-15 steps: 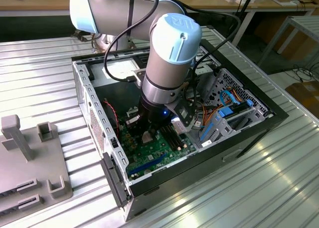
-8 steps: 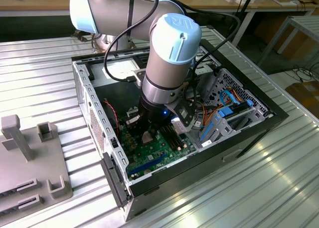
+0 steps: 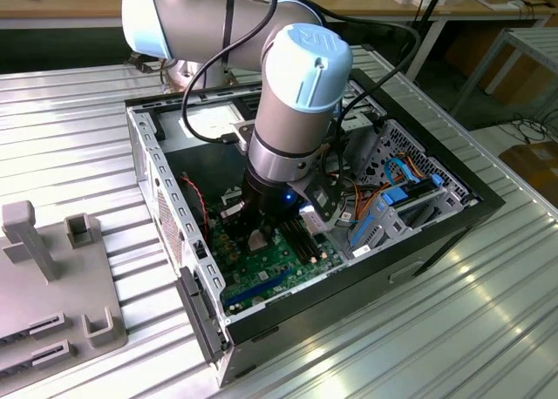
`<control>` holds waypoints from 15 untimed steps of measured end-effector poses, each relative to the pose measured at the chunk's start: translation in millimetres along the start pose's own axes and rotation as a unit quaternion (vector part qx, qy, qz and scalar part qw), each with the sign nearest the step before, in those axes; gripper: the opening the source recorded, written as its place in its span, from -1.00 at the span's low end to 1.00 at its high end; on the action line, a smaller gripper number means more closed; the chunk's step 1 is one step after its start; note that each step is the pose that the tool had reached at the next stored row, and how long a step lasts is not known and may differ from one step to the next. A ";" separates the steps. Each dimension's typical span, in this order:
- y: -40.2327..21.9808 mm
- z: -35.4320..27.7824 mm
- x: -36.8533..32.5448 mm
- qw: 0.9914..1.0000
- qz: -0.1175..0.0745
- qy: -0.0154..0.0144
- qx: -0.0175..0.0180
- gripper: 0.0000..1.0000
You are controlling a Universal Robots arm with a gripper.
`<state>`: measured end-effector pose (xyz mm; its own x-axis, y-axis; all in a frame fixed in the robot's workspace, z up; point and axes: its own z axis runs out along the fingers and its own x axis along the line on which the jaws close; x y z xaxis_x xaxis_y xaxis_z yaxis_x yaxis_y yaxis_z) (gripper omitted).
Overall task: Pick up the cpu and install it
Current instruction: 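Place the cpu into insertion slot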
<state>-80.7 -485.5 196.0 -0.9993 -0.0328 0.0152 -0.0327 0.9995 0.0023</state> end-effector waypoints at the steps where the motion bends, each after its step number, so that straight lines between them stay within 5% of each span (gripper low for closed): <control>1: -0.1 -0.2 0.0 1.000 0.000 0.000 0.001 -0.05; 15: 1.3 -0.5 0.1 1.000 0.003 0.000 0.004 -0.05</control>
<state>-80.8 -484.2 196.5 -0.9995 -0.0271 0.0156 -0.0272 0.9996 -0.0049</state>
